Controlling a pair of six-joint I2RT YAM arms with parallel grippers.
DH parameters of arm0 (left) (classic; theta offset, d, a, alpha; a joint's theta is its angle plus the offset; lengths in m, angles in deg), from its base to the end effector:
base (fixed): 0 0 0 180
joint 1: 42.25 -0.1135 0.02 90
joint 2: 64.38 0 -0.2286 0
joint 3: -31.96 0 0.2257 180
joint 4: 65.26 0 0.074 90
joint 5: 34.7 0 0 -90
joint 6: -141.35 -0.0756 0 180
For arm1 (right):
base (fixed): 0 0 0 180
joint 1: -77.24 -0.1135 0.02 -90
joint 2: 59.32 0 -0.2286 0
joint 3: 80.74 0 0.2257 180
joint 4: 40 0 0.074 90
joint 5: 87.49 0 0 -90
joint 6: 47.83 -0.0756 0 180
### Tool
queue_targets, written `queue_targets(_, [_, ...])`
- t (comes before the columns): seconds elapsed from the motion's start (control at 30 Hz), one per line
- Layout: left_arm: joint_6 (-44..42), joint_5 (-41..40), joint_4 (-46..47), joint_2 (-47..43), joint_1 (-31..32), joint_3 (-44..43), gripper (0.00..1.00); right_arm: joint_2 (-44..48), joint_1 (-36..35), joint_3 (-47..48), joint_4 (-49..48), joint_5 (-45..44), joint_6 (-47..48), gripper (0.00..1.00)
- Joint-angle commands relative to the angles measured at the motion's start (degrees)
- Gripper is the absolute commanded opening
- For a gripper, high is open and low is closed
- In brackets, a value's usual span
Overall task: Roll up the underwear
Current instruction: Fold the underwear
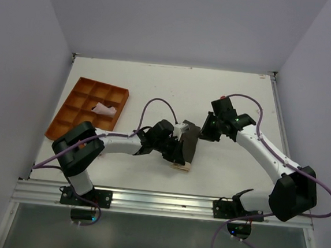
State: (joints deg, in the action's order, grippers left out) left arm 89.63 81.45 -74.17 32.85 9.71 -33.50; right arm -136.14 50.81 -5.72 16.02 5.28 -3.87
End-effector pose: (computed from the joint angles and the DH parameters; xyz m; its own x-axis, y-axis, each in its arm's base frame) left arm 0.1883 -0.2948 0.1290 -0.8809 0.2234 -0.4173 0.4678 0.5456 -0.6953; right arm 0.2429 0.1248 0.2024 -0.8627 0.3741 -0.3403 0.2210 0.8841 0.4118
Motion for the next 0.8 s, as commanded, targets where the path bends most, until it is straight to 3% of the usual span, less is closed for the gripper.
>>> queue_targets(0.0, [-1.9, -2.2, 2.4, 0.8, 0.1, 2.8, 0.16, 0.0, 0.4, 1.2, -2.7, 2.0, 0.1, 0.19])
queue_targets(0.37, [-2.4, -2.9, 3.4, 3.4, 0.0, 4.2, 0.15, -6.9, 0.5, -2.2, -17.1, 16.7, 2.5, 0.2])
queue_targets(0.53, [-2.7, -3.2, 3.6, 3.6, 0.0, 5.7, 0.15, -10.5, 1.7, -5.3, -25.1, 20.4, -0.3, 0.15])
queue_targets(0.77, [-2.9, -3.5, 3.6, 3.3, 0.0, 7.7, 0.14, -24.1, 3.6, -7.4, -45.3, 33.7, -3.9, 0.15])
